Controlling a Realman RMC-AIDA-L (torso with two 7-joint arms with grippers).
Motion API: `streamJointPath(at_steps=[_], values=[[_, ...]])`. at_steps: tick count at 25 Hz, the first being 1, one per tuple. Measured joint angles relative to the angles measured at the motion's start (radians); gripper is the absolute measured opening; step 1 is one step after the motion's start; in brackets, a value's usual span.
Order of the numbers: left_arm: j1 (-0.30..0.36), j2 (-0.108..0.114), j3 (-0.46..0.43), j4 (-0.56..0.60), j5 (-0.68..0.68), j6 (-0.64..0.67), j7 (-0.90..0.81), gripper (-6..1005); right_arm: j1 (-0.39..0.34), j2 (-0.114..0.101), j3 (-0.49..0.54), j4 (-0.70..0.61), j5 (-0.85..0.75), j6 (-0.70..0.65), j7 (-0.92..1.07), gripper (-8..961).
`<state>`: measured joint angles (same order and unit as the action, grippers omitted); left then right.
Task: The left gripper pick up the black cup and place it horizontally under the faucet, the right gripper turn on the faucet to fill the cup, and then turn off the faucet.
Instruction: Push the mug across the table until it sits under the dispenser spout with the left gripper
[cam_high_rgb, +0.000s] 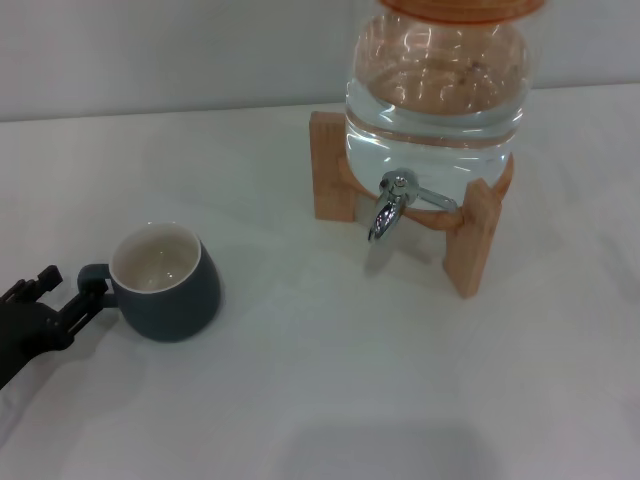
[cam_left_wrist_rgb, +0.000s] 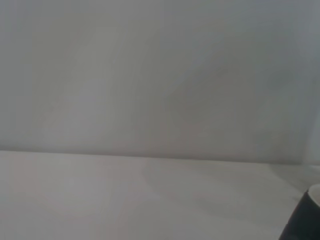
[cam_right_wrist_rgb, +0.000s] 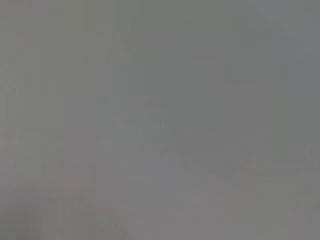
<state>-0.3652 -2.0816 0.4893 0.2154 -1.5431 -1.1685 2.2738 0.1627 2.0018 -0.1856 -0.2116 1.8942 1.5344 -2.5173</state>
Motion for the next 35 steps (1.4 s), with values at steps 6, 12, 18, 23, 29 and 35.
streamJointPath(at_steps=[6, 12, 18, 23, 29, 35], values=[[-0.001, -0.001, 0.0, 0.0, -0.003, -0.003, 0.0, 633, 0.003, 0.0, -0.001, -0.002, 0.0, -0.005, 0.0, 825], [-0.004, -0.002, 0.0, 0.004, -0.005, -0.009, 0.0, 385, 0.004, 0.0, 0.0, -0.002, -0.001, -0.009, 0.0, 825], [-0.01, -0.002, 0.0, 0.004, -0.005, -0.01, 0.0, 185, 0.005, 0.0, -0.001, 0.0, 0.001, -0.01, 0.0, 825], [-0.017, -0.002, 0.0, 0.004, -0.003, -0.03, 0.003, 185, 0.007, 0.001, -0.004, 0.0, 0.002, -0.01, 0.0, 825], [-0.055, -0.003, 0.005, -0.003, 0.023, -0.056, 0.007, 185, 0.016, 0.002, -0.005, 0.001, 0.0, -0.01, 0.0, 825], [-0.145, -0.004, 0.071, -0.057, 0.035, -0.055, 0.009, 185, 0.026, 0.003, -0.006, 0.002, -0.004, -0.006, 0.0, 825]])
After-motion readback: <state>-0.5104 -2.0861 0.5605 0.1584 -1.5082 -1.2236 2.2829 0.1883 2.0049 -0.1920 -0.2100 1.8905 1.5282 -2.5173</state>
